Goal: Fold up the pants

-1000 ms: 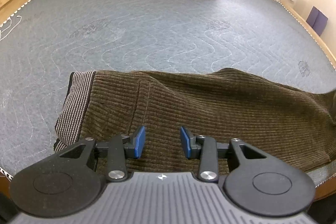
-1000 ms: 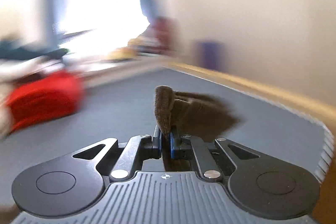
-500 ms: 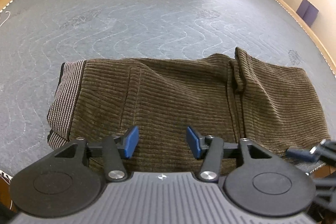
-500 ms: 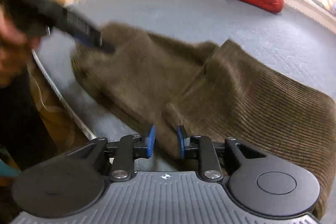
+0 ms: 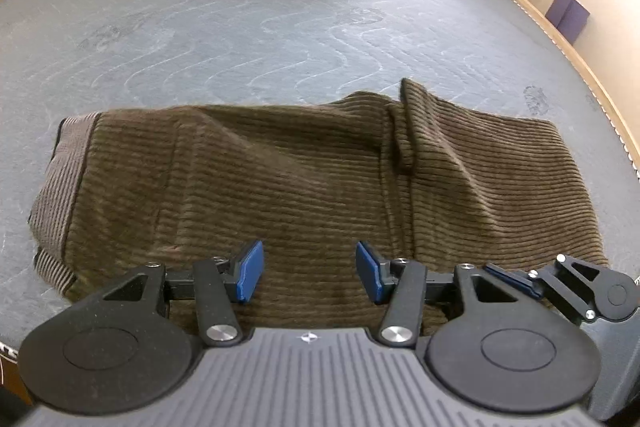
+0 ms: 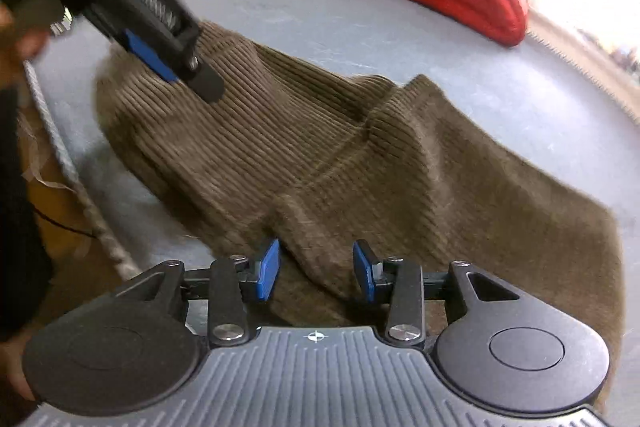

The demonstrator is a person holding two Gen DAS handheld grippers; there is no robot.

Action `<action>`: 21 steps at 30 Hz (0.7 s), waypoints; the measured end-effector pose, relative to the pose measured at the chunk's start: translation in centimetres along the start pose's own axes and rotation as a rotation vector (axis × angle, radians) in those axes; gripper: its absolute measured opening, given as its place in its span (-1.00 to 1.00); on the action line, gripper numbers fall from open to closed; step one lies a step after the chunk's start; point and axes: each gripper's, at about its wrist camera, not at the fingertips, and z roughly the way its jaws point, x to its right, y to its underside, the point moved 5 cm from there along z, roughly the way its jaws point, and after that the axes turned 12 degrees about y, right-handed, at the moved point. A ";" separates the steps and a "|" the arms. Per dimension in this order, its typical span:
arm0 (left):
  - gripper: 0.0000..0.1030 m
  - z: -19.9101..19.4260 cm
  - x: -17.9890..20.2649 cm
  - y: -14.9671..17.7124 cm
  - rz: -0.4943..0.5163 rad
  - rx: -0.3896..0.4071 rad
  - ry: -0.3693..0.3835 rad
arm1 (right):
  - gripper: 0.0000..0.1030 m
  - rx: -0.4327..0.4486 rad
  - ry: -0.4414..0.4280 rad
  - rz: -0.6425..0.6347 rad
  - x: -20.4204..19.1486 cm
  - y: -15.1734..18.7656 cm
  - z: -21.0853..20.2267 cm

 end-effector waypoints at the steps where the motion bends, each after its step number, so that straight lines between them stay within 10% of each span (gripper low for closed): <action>1: 0.10 0.2 0.3 -0.2 0.010 0.001 -0.009 | -0.55 0.012 0.028 -0.022 -0.1 0.0 0.1; 2: 0.10 0.3 0.5 -0.3 0.014 0.003 -0.017 | -0.87 0.020 0.052 -0.040 -0.2 -0.1 0.1; 9: 0.10 1.1 0.1 -1.5 -0.059 0.046 -0.024 | -0.86 0.298 0.019 0.012 0.8 -2.1 -6.9; 15: 0.10 2.8 1.4 -2.1 -0.067 0.044 0.054 | -0.78 0.072 -0.035 -0.149 -1.3 2.7 -3.6; 21: 0.10 5.1 1.6 -4.6 -0.190 0.037 0.243 | -0.17 0.130 -0.023 0.223 6.1 2.5 -7.4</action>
